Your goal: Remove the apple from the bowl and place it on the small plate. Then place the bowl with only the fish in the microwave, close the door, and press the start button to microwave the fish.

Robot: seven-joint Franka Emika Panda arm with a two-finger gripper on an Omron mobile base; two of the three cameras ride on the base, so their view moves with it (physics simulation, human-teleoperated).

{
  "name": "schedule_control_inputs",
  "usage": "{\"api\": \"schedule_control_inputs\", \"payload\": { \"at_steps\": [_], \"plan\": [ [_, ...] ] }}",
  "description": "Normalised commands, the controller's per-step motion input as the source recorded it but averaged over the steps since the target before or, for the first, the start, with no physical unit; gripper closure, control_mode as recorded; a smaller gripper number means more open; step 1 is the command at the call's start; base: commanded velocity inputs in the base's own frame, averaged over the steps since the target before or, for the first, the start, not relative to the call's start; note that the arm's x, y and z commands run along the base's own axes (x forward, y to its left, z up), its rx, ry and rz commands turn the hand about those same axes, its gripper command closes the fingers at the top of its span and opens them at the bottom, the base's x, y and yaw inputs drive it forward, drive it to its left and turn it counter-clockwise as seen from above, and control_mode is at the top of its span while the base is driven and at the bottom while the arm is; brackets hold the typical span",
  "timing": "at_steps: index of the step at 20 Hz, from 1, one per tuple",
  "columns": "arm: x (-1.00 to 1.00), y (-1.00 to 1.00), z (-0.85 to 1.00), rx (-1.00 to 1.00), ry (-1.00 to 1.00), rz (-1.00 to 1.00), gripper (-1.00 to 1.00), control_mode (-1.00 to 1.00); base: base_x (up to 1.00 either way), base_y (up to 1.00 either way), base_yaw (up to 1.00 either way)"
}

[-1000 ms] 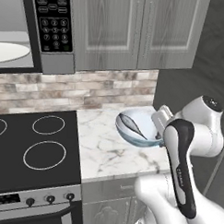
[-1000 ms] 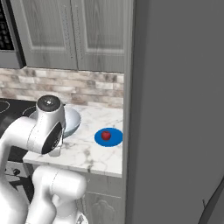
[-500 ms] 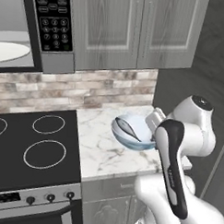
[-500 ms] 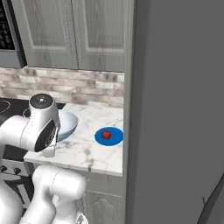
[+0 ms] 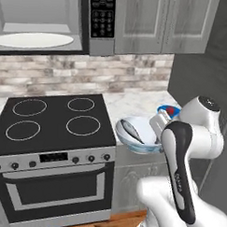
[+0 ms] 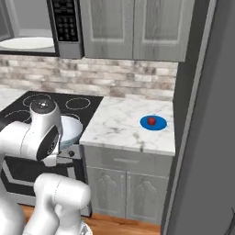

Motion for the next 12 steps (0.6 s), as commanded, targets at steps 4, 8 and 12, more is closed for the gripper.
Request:
{"api": "schedule_control_inputs", "payload": {
  "at_steps": [4, 8, 12],
  "plan": [
    [0.0, 0.0, 0.0, 0.0, 0.0, 0.0, 1.0, 1.0, 0.06, 1.0, 0.0],
    [0.0, 0.0, 0.0, 0.0, 0.0, 0.0, 1.0, 1.0, 0.56, 1.0, -0.02],
    [0.0, 0.0, 0.0, 0.0, 0.0, 0.0, 1.0, 1.0, 0.72, 0.8, -0.04]
  ]
}}
